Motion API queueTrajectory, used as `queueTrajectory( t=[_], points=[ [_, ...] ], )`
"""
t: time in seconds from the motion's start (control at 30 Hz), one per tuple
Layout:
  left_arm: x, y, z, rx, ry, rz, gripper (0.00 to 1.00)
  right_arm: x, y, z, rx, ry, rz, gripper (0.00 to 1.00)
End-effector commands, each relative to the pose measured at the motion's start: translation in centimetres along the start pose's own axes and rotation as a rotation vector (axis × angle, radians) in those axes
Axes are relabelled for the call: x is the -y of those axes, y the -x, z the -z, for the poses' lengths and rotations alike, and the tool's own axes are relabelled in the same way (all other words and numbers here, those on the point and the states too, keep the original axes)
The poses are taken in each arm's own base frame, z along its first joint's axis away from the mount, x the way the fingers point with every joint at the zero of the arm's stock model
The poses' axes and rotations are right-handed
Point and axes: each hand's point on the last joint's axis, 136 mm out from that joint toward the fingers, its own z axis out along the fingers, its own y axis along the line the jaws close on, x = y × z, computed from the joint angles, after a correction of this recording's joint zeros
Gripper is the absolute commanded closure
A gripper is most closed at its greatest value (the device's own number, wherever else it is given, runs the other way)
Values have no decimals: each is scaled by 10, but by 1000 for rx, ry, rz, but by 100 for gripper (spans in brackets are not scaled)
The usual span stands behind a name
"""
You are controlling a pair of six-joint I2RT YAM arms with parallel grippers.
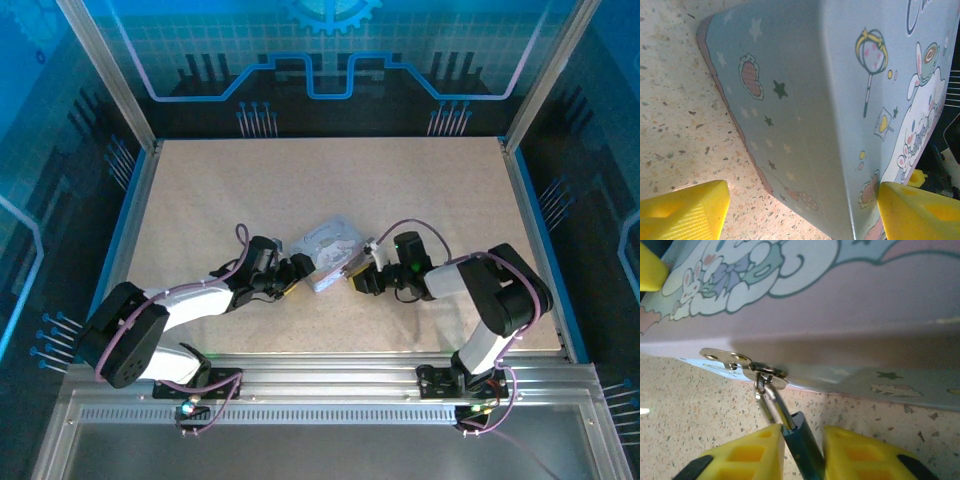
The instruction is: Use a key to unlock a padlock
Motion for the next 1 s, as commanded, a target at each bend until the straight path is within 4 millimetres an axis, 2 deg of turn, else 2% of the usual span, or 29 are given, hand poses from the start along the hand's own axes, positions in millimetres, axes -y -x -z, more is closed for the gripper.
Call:
queueTrajectory(
  t=[0.0, 0.1, 0.23, 0.6, 0.77, 0.97],
  points=[
    [-23, -14, -4, -45, 71, 29, 21, -1, -4, 0, -22, -33, 14, 81],
    [-23, -14, -3, -44, 73, 30, 21, 1, -2, 2, -15, -59, 13, 87],
    [-24, -16, -2, -47, 74, 26, 21, 3, 0, 8, -5, -122, 3, 89],
    [-22, -29, 3, -48, 78, 15, 21, 14, -13, 12, -110, -383, -4, 91],
    [-21, -30, 5, -45, 80, 11, 21, 12, -14, 11, -131, -432, 28, 88],
    [-21, -29, 7, -35, 80, 9, 20, 3, -20, 10, -159, -422, 54, 79]
  ],
)
